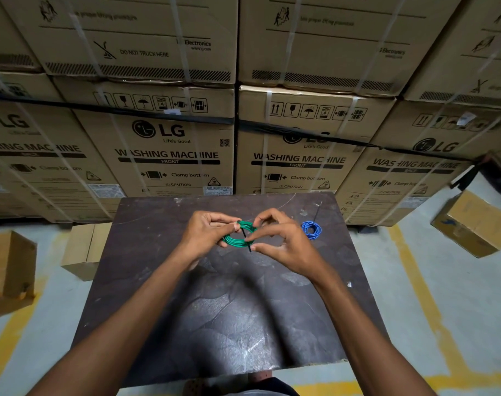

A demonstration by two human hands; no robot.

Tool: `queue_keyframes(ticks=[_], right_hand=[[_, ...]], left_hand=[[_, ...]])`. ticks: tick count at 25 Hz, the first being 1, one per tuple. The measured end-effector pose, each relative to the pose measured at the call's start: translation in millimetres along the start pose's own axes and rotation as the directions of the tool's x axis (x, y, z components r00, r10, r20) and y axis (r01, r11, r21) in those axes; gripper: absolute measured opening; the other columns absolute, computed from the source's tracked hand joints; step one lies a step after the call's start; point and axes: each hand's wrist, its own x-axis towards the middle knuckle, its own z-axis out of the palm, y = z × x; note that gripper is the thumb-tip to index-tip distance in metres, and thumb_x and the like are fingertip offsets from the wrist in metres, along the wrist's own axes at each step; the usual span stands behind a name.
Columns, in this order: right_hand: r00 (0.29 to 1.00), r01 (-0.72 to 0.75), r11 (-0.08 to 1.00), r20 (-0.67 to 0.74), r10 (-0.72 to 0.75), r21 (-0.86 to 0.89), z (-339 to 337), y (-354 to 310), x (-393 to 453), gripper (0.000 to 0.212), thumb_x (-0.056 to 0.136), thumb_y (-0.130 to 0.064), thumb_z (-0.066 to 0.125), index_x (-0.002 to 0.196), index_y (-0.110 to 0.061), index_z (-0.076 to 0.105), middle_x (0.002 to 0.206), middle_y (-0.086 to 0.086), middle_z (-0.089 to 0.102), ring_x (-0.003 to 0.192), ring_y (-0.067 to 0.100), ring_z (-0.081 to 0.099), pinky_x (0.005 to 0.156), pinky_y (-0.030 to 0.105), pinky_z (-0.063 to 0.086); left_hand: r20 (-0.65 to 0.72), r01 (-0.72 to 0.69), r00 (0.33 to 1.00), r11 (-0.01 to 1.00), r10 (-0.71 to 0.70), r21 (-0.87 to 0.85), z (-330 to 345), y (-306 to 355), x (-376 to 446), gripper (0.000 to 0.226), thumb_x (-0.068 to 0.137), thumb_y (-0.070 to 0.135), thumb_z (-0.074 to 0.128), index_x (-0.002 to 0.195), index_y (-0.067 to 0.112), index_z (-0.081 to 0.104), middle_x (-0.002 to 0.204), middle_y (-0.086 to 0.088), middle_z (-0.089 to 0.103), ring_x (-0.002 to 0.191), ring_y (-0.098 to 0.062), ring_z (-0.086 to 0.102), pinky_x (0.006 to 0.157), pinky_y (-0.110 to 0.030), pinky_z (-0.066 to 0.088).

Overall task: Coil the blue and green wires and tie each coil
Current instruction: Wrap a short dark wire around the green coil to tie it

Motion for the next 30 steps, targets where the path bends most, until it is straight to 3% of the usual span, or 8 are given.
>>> queue_keyframes(ticks=[3,6,8,10,12,15,20,30], right_hand=[[0.995,0.014,0.998,-0.094,-0.019,-0.057,8,-2,1,0.008,0.085,-0.021,0.082,0.093,-0.020,0.081,0.107,-0.005,0.067,0.098,0.019,0.059,0.081,0.031,0.048],[0.957,-0.112,0.984,-0.253,0.143,0.136,18,-14,8,0.007,0.087,-0.012,0.079,0.092,-0.016,0.078,0.087,-0.005,0.074,0.082,0.012,0.064,0.068,0.028,0.048],[0.915,-0.175,0.934,-0.299,0.271,0.312,24,-21,13,0.015,0.087,-0.004,0.076,0.098,-0.014,0.075,0.078,0.004,0.075,0.073,0.016,0.065,0.065,0.032,0.049],[0.891,-0.210,0.917,-0.319,0.322,0.340,29,-25,14,0.018,0.087,0.000,0.072,0.098,-0.015,0.074,0.073,0.009,0.074,0.067,0.022,0.065,0.062,0.036,0.051],[0.885,-0.258,0.920,-0.310,0.348,0.295,33,-27,12,0.016,0.086,-0.003,0.071,0.093,-0.017,0.076,0.069,0.007,0.073,0.066,0.026,0.067,0.064,0.041,0.055],[0.874,-0.339,0.910,-0.279,0.398,0.237,35,-29,7,0.014,0.085,-0.011,0.076,0.095,-0.021,0.074,0.068,0.000,0.074,0.063,0.015,0.064,0.060,0.028,0.051],[0.850,-0.429,0.879,-0.237,0.470,0.207,37,-32,8,0.006,0.085,-0.014,0.078,0.086,-0.020,0.078,0.070,-0.003,0.076,0.072,0.018,0.074,0.073,0.045,0.061],[0.808,-0.516,0.828,-0.199,0.555,0.218,36,-39,12,0.009,0.085,-0.009,0.077,0.081,-0.017,0.077,0.067,0.000,0.075,0.072,0.024,0.074,0.077,0.047,0.062]], left_hand=[[0.017,0.002,1.000,1.000,-0.002,0.003,1,0,0,0.015,0.085,0.012,0.081,0.099,0.012,0.080,0.086,-0.005,0.081,0.069,-0.012,0.072,0.051,-0.022,0.054],[0.030,0.003,1.000,1.000,-0.004,0.012,3,-1,-2,0.013,0.084,0.013,0.082,0.097,0.014,0.080,0.086,-0.004,0.081,0.071,-0.014,0.073,0.051,-0.022,0.054],[0.027,0.002,1.000,1.000,-0.003,0.008,4,-2,-3,0.013,0.084,0.014,0.082,0.097,0.014,0.081,0.086,-0.004,0.081,0.071,-0.013,0.073,0.052,-0.023,0.055],[0.015,-0.002,1.000,1.000,0.003,-0.008,5,-1,-3,0.014,0.084,0.013,0.081,0.098,0.012,0.080,0.086,-0.005,0.081,0.070,-0.011,0.072,0.051,-0.023,0.054],[0.001,-0.007,1.000,1.000,0.007,-0.028,4,1,-3,0.013,0.085,0.011,0.080,0.098,0.012,0.080,0.084,-0.005,0.081,0.069,-0.009,0.072,0.050,-0.021,0.053],[-0.008,-0.009,1.000,0.999,0.009,-0.035,2,2,-3,0.014,0.086,0.010,0.079,0.100,0.010,0.080,0.084,-0.005,0.081,0.070,-0.012,0.074,0.050,-0.021,0.053],[-0.027,-0.029,0.999,0.999,0.028,-0.026,0,1,-5,0.012,0.086,0.010,0.079,0.098,0.013,0.081,0.085,-0.004,0.081,0.073,-0.014,0.075,0.052,-0.023,0.055],[-0.026,-0.057,0.998,0.998,0.057,0.001,-2,-2,-5,0.013,0.088,0.008,0.077,0.100,0.011,0.080,0.086,-0.005,0.081,0.067,-0.009,0.072,0.051,-0.022,0.055]])
